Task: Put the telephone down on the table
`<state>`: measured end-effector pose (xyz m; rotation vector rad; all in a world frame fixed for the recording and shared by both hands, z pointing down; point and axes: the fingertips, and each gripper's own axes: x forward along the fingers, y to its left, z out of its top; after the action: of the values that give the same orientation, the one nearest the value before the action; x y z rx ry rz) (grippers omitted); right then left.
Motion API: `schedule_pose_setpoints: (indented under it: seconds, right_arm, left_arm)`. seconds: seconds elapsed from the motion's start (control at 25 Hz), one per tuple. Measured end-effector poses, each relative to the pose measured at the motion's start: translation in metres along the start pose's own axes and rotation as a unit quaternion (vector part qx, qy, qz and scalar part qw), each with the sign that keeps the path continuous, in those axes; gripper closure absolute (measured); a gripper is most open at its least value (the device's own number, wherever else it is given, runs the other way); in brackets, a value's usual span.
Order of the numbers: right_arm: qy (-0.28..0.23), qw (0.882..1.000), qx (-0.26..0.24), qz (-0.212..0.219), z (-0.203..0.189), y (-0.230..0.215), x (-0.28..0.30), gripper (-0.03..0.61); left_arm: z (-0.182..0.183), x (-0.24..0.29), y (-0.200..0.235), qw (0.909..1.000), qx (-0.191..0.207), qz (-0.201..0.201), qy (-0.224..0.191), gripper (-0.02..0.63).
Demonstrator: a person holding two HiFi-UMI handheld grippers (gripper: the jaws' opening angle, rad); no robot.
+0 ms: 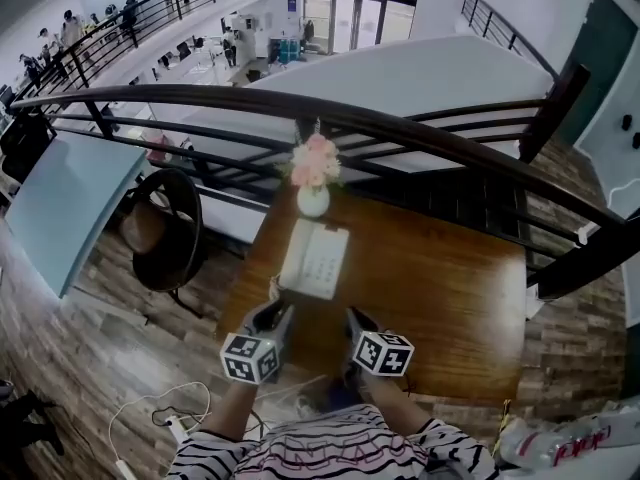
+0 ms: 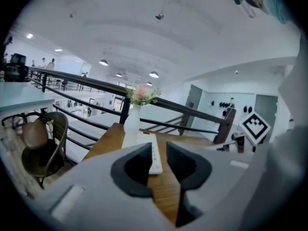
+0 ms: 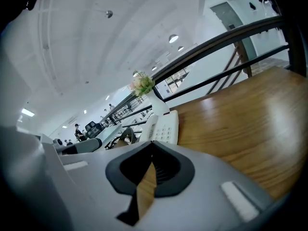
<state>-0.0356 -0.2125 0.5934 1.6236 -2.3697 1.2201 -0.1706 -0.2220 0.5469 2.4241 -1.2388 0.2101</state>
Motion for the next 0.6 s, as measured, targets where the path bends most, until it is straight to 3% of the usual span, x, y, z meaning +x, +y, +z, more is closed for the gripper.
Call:
schedule_pose_setpoints:
  seconds: [0.28,0.6]
  right_arm:
    - [-0.007,0.999,-0.051,-0.01,-0.02,0.022,-0.031,0.578]
    - [0.001,0.998,-0.069,-0.014,-0.042,0.028,-0.068,0.578]
  left_arm:
    - [-0.011,-0.05,-0.003,0.9996,-0.002,0.025,-0.014,0.609]
    - [-0.025,-0.084,-0.025,0.9991,-0.01,0.038,-0.015,0.612]
